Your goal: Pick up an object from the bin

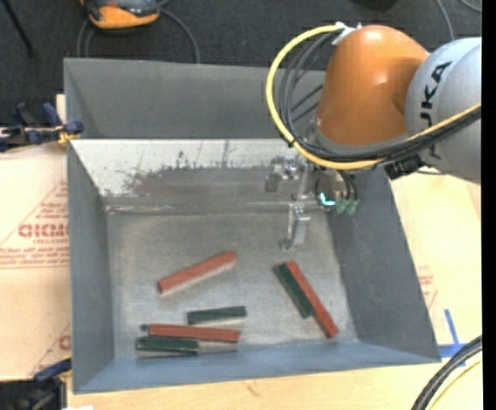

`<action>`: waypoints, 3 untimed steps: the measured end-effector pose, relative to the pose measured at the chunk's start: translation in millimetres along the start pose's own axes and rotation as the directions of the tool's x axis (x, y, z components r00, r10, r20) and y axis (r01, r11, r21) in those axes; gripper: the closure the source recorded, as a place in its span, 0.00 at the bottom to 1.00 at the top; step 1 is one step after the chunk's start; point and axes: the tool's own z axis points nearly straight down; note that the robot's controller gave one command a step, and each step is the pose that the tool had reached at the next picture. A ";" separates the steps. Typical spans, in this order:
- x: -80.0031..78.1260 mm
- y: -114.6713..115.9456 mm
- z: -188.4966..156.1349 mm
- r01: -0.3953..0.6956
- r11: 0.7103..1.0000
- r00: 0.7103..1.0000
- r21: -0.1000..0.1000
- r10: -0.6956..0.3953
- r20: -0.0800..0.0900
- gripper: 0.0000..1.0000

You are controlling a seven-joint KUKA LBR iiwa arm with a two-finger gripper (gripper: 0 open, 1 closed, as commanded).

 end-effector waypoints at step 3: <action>-9.7 34.0 63.7 0.168 0.986 0.986 0.000 -0.168 0.014 0.00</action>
Offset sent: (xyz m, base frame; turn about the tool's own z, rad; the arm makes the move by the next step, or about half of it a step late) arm -0.0160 0.0780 -0.0868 -0.3123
